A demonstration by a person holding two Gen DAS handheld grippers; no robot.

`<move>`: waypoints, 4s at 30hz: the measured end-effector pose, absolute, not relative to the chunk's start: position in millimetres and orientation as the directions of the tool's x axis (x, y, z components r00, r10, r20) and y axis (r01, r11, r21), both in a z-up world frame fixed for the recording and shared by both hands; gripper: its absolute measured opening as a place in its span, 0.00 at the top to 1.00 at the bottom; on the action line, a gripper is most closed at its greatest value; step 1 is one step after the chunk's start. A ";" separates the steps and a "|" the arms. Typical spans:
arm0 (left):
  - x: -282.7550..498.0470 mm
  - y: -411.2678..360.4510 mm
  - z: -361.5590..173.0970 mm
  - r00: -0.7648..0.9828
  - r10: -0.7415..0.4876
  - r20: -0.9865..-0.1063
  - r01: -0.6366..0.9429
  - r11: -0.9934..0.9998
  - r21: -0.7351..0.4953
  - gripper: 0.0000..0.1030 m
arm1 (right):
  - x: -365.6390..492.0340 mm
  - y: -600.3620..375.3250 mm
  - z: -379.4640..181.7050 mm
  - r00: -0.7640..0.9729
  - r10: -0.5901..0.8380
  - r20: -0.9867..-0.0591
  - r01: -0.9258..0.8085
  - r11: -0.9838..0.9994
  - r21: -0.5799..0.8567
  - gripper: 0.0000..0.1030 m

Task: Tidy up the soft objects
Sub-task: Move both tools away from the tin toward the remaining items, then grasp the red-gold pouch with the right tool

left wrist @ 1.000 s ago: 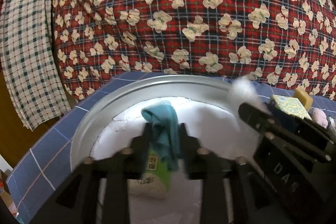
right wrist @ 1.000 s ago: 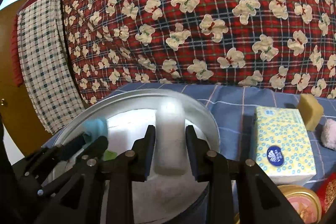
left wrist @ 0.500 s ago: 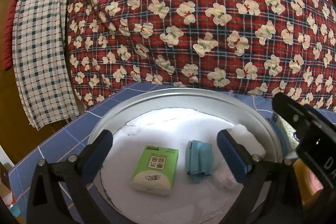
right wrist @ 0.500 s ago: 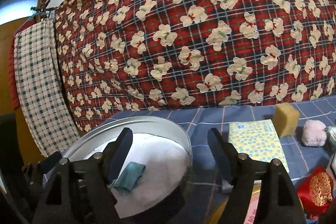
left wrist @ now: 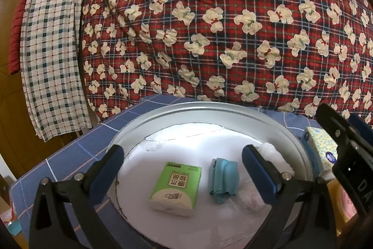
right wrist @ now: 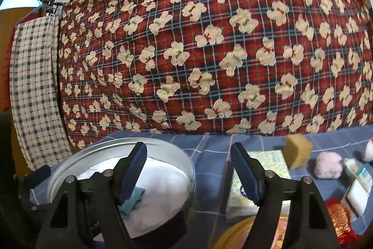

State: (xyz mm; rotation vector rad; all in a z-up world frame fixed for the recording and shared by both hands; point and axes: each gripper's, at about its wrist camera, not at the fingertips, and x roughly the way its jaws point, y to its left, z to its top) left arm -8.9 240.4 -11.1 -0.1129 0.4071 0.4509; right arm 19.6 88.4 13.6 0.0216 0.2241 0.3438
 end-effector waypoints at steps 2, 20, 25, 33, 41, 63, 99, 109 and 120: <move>-9.5 239.7 -11.0 0.823 0.399 -0.405 -0.443 0.896 -0.016 0.00 | 17.7 87.0 13.5 0.923 0.329 -0.200 -0.326 0.944 0.049 0.26; -16.3 220.0 -8.4 0.835 0.390 -0.388 -0.416 0.909 0.017 0.00 | 2.4 68.3 5.6 0.926 0.317 -0.205 -0.333 0.942 -0.050 0.26; -19.2 212.5 -8.2 0.841 0.376 -0.389 -0.404 0.915 0.011 0.00 | -2.9 55.2 7.3 0.932 0.301 -0.201 -0.320 0.945 -0.066 0.26; -22.6 194.8 -8.2 0.850 0.352 -0.391 -0.374 0.927 0.023 0.00 | -6.7 28.9 9.6 0.937 0.282 -0.206 -0.301 0.951 -0.066 0.26; -25.0 174.1 -8.4 0.862 0.313 -0.398 -0.331 0.943 0.025 0.00 | -7.8 2.7 9.7 0.941 0.258 -0.218 -0.280 0.957 -0.075 0.26; -39.6 103.2 -4.2 0.911 0.144 -0.388 -0.149 0.989 0.017 0.00 | -3.9 -87.1 8.9 0.952 0.141 -0.270 -0.157 0.987 -0.036 0.26; -41.4 56.7 -5.4 0.909 0.022 -0.417 -0.014 1.000 0.023 0.00 | 54.3 -121.7 -48.5 0.595 0.337 -0.730 -0.341 0.928 0.150 0.33; -38.7 53.0 -6.7 0.905 0.038 -0.424 -0.020 0.999 0.047 0.00 | 68.3 -103.5 -52.6 0.564 0.305 -0.767 -0.388 0.918 0.080 0.38; -38.7 45.7 -6.9 0.903 0.038 -0.428 -0.012 0.998 0.062 0.00 | 29.7 -135.3 -18.5 0.680 0.497 -0.539 -0.483 0.857 0.181 0.68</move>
